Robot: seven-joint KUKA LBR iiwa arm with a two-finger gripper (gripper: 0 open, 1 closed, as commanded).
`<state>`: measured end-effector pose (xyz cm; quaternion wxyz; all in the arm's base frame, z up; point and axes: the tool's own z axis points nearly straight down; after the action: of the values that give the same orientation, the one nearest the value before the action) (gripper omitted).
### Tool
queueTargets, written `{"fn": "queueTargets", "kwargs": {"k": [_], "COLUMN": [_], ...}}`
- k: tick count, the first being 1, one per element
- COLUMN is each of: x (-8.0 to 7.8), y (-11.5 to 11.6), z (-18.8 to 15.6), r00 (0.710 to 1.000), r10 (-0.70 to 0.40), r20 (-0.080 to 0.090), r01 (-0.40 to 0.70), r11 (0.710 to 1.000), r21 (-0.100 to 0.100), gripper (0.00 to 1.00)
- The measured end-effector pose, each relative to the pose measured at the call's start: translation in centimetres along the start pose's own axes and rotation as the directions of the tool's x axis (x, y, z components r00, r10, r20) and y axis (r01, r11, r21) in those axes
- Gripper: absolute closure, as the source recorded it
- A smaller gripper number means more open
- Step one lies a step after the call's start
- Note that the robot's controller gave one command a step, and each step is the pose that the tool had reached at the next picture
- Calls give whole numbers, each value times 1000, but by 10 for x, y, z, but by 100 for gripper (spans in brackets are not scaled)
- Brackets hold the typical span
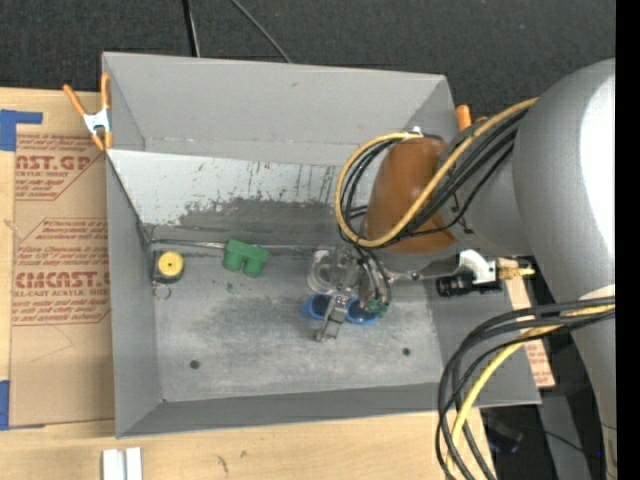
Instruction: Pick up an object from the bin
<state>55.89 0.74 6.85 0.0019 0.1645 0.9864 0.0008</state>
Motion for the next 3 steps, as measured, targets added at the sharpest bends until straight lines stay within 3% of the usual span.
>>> {"fn": "queueTargets", "kwargs": {"k": [1,2,3], "x": [14,16,15], "y": [3,-14,-8], "z": [-32,-34,0], "r00": [994,928,828], "r10": [108,373,561], "r20": [-2,-3,-4], "r01": [-108,-373,-561], "r11": [994,928,828], "r21": [1,4,6], "gripper": [0,0,0]}}
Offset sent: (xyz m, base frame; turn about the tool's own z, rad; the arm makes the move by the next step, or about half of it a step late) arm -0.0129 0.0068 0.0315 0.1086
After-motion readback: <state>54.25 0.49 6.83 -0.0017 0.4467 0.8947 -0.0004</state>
